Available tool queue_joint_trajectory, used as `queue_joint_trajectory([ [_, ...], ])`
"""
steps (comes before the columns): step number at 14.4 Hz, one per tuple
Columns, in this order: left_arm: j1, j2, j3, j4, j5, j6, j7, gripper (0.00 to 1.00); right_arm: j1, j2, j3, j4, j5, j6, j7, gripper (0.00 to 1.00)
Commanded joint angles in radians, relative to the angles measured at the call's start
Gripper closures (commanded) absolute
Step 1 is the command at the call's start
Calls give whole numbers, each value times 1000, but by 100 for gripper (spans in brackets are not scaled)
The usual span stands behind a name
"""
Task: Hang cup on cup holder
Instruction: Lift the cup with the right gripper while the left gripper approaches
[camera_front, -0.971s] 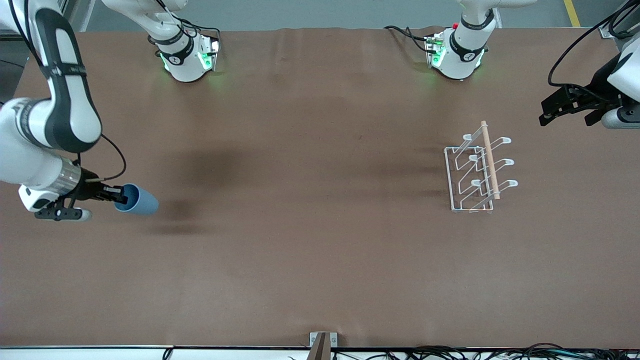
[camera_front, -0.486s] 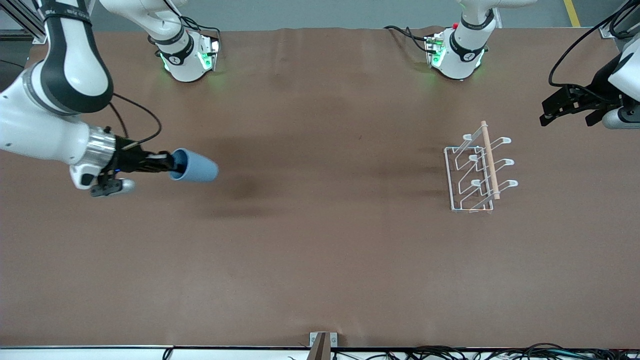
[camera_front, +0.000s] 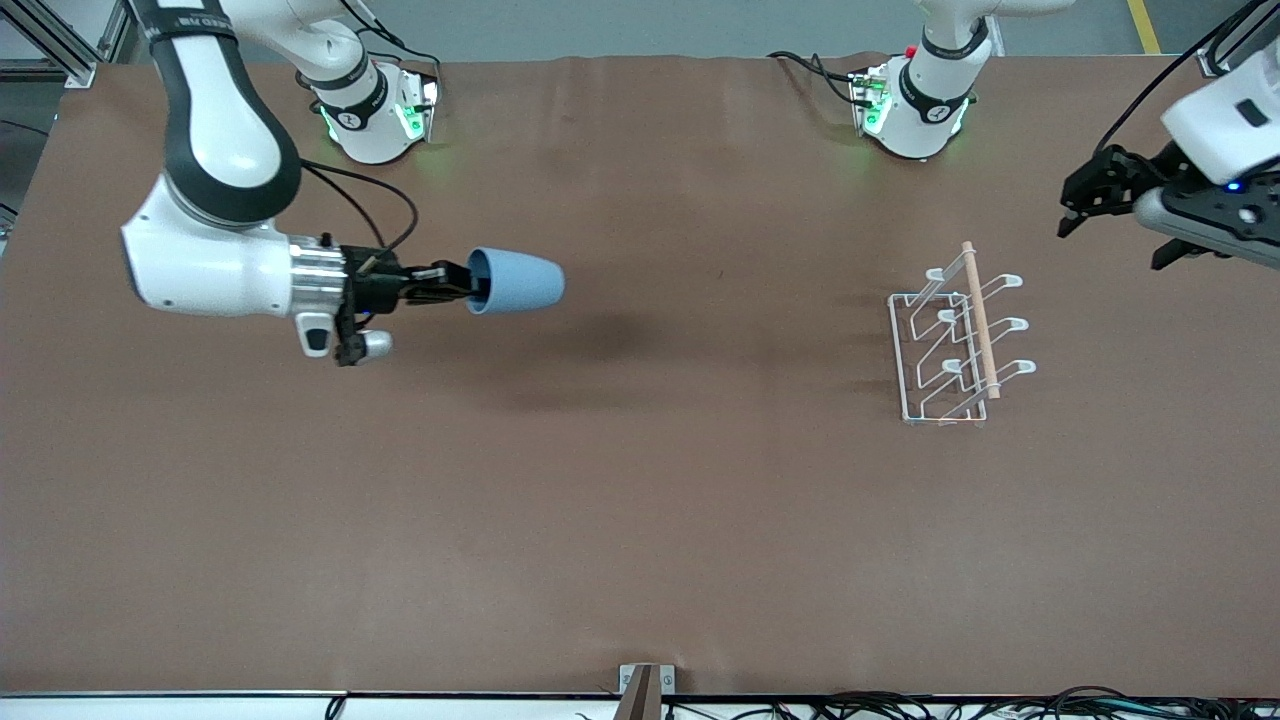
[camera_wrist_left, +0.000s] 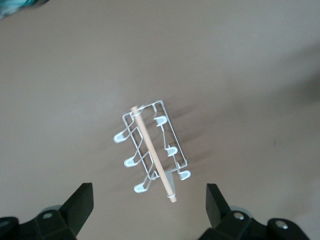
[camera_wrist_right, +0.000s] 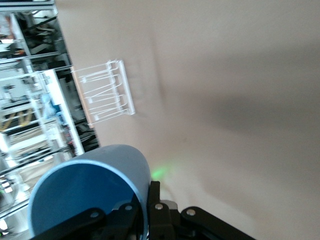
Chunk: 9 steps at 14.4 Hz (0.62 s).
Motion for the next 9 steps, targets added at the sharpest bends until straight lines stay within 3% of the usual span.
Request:
queue_joint_trajectory([
  [1, -22, 39, -23, 40, -69, -1, 179, 1, 73, 25, -8, -9, 151, 1, -2, 100],
  [3, -19, 58, -26, 38, -254, -3, 260, 0, 113, 39, -8, -9, 252, -2, -5, 100],
  [7, -121, 97, -142, 38, -275, -1, 360, 0, 170, 59, -7, -25, 404, -2, -2, 100],
  [9, -166, 121, -199, 40, -278, 3, 359, 0, 199, 68, -8, -27, 424, 1, -5, 100],
])
